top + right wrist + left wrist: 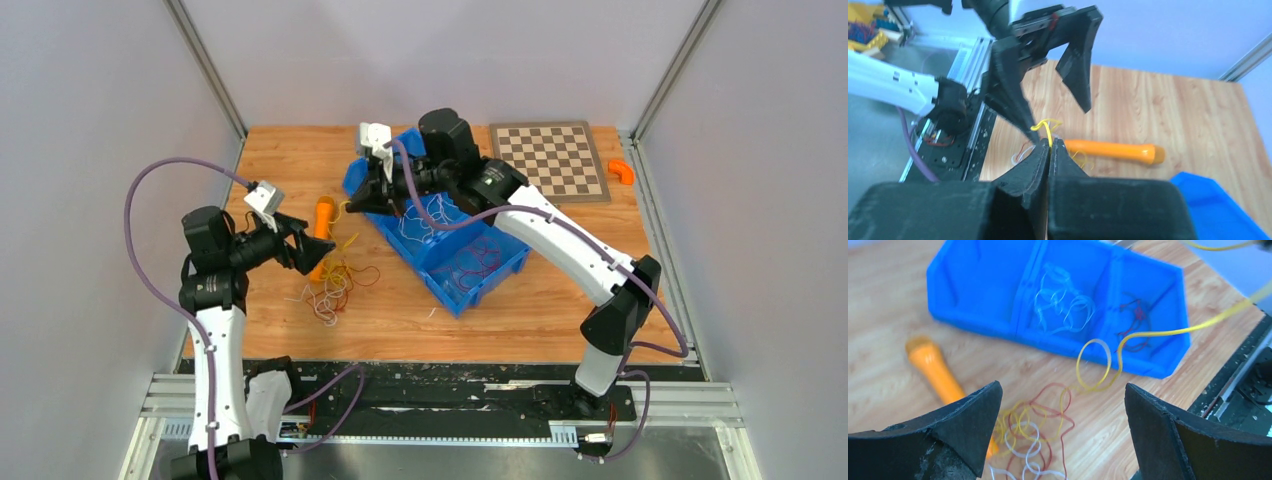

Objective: Untangle the cables

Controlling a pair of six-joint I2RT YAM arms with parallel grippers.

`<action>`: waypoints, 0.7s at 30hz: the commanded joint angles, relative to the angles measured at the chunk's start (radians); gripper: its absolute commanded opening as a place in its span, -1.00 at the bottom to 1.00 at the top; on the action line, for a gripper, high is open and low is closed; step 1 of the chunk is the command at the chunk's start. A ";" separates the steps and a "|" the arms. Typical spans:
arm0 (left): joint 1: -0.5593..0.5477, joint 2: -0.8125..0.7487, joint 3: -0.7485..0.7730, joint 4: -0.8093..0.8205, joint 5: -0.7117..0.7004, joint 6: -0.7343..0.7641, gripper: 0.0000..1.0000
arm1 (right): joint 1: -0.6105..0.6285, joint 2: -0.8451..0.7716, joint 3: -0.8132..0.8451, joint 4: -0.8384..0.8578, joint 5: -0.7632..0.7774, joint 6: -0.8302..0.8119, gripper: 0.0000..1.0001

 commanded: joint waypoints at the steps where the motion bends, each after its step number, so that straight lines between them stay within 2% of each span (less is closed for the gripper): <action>1: -0.034 -0.024 0.092 0.090 0.191 0.031 1.00 | -0.017 0.031 0.105 0.055 -0.033 0.104 -1.00; 7: -0.038 -0.031 0.072 0.093 0.143 0.097 1.00 | -0.032 0.040 0.175 0.144 -0.018 0.193 -1.00; 10: -0.055 -0.026 0.012 0.211 0.127 0.027 1.00 | -0.038 0.042 0.229 0.231 -0.001 0.275 -1.00; 13: -0.126 -0.003 -0.053 0.339 0.027 -0.031 0.98 | -0.039 0.048 0.289 0.330 0.003 0.367 -1.00; 15: -0.160 0.035 -0.095 0.395 -0.005 -0.029 0.90 | -0.039 0.059 0.346 0.387 0.022 0.411 -1.00; 20: -0.176 0.135 -0.172 0.339 -0.073 0.057 0.29 | -0.056 0.101 0.518 0.530 0.170 0.490 -1.00; 21: -0.174 0.152 -0.181 0.326 -0.094 0.093 0.22 | -0.065 0.100 0.540 0.563 0.207 0.505 -1.00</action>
